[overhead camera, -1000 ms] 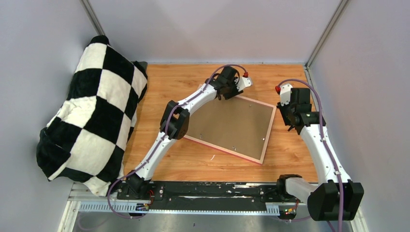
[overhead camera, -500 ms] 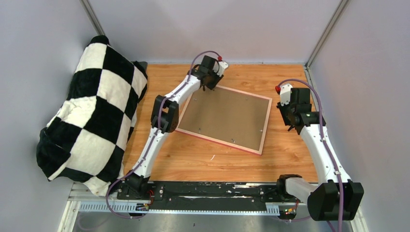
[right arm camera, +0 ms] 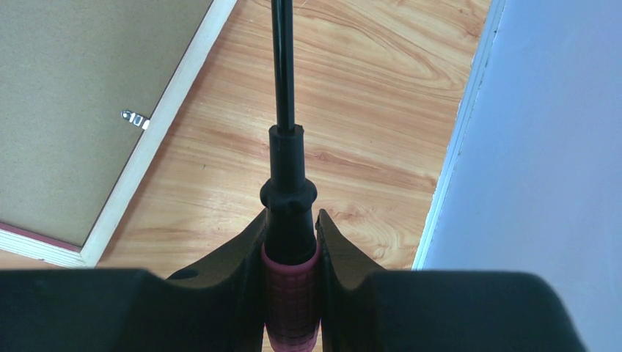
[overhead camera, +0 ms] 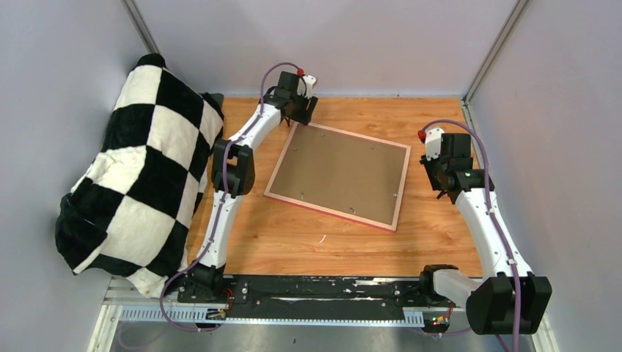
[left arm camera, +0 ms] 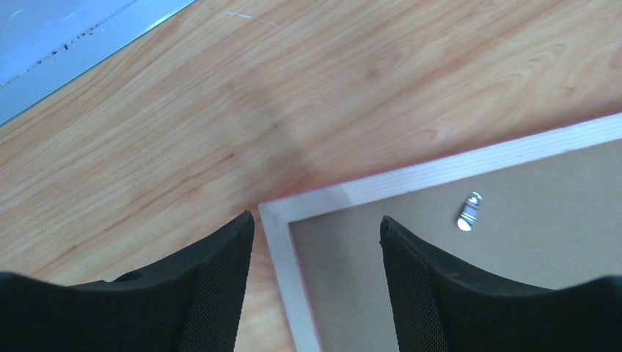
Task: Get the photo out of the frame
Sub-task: Adjust the photo frame at the center of the board.
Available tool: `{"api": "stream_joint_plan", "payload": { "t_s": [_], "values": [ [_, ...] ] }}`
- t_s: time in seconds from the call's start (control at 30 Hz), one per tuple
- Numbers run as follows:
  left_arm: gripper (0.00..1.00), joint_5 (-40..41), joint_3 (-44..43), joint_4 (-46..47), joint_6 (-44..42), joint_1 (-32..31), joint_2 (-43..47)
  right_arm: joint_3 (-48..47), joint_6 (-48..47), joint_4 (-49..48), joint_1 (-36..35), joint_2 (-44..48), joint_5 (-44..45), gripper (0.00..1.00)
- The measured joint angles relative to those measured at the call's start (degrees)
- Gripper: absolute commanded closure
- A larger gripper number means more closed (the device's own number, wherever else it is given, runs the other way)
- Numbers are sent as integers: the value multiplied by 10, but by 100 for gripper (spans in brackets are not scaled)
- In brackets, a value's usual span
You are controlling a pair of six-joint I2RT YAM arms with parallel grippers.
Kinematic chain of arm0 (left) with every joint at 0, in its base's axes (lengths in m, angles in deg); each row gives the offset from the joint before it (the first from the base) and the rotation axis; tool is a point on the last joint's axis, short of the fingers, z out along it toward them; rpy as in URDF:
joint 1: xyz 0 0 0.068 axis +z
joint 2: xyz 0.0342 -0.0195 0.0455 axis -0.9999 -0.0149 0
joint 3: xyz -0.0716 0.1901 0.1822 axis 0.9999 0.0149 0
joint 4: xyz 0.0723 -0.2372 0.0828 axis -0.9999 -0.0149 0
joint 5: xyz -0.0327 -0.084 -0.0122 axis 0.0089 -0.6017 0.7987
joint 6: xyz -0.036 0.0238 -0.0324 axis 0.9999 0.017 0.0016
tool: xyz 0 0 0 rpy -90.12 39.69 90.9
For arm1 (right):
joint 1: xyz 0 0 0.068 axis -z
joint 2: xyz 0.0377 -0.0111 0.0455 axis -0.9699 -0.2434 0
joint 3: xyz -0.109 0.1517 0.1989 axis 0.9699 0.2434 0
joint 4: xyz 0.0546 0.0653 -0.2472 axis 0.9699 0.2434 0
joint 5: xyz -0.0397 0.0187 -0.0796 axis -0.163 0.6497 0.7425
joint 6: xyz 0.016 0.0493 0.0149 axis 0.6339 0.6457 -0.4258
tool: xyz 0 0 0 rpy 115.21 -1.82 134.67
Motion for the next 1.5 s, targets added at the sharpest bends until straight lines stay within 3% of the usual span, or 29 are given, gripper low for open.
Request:
{"api": "stream_joint_plan", "payload": {
  "t_s": [0.43, 0.7, 0.87, 1.1, 1.5],
  "values": [
    [33, 49, 64, -8, 14, 5, 36, 0, 0, 0, 4, 0, -9, 100],
    [42, 57, 100, -23, 50, 23, 35, 0, 0, 0, 5, 0, -11, 100],
    [59, 24, 123, -11, 86, 35, 44, 0, 0, 0, 5, 0, -13, 100],
    [100, -8, 185, 15, 140, 41, 76, 0, 0, 0, 5, 1, -15, 100],
    [100, -18, 376, 71, 272, 130, 191, 0, 1, 0, 5, 1, -17, 100]
  ]
}}
